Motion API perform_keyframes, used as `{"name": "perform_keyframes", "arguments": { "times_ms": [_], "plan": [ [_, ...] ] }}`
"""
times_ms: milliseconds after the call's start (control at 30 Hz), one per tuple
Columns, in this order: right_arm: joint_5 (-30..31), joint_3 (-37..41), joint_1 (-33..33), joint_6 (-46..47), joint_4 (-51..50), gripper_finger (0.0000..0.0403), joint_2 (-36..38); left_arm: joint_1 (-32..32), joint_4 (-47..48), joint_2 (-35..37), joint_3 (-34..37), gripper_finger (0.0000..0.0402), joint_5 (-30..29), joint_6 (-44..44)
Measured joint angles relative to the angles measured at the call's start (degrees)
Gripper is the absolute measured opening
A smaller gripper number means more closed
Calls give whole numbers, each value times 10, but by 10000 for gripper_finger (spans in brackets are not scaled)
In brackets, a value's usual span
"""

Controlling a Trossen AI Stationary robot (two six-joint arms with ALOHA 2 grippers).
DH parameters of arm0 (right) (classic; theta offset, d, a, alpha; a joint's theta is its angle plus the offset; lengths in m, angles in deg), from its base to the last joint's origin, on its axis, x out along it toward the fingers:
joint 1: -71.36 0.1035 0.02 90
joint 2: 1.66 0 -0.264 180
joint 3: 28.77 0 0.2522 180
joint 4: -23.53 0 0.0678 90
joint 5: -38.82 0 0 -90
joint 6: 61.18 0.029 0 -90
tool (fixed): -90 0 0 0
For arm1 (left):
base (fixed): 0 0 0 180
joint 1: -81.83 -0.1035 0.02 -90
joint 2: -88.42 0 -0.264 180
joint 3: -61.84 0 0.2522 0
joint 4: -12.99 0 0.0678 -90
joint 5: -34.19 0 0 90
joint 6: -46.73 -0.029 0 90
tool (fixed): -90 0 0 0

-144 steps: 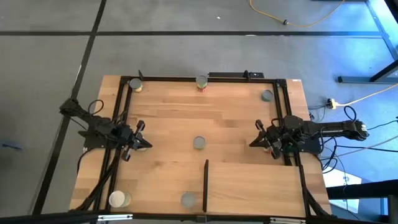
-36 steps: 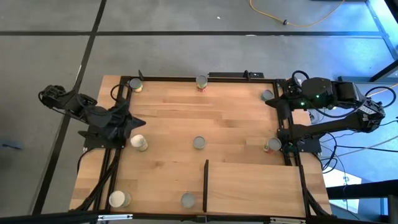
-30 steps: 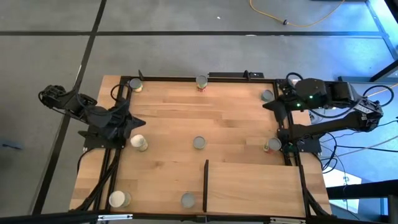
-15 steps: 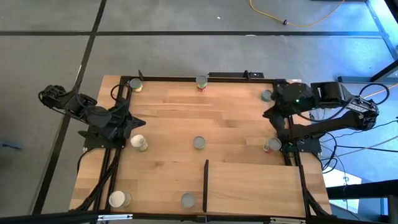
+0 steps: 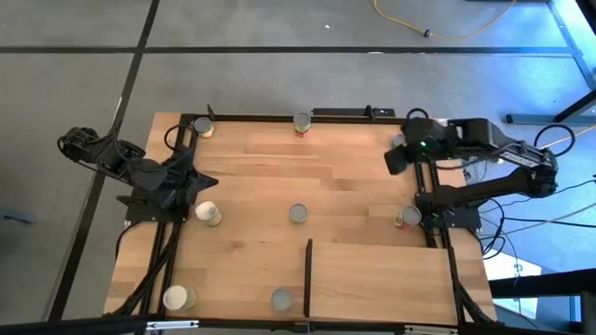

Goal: Pick and place cans onto a shelf
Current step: Put the canned tuna on the shelf

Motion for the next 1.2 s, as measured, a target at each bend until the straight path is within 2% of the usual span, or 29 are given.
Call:
{"name": "perform_keyframes", "arguments": {
  "times_ms": [233,567,733,900,967,1100,1200],
  "plan": [
    [8,0,-131,-1,-103,94,-60,0,-1,0,0,0,-4,10],
    [-14,0,-247,-115,-84,94,-160,0,0,0,0,0,-5,25],
    [-30,0,-275,-180,-78,94,-214,0,-5,0,0,0,-16,26],
    [-126,1,-273,-313,-106,94,-235,0,-6,0,0,0,-20,26],
    [-146,1,-266,-348,-119,94,-235,0,-6,0,0,0,-20,26],
    [-113,1,-259,-365,-119,94,-235,0,-6,0,0,0,-23,25],
    [-85,1,-272,-300,-97,94,-242,0,-5,0,0,0,-40,24]
  ]
}}
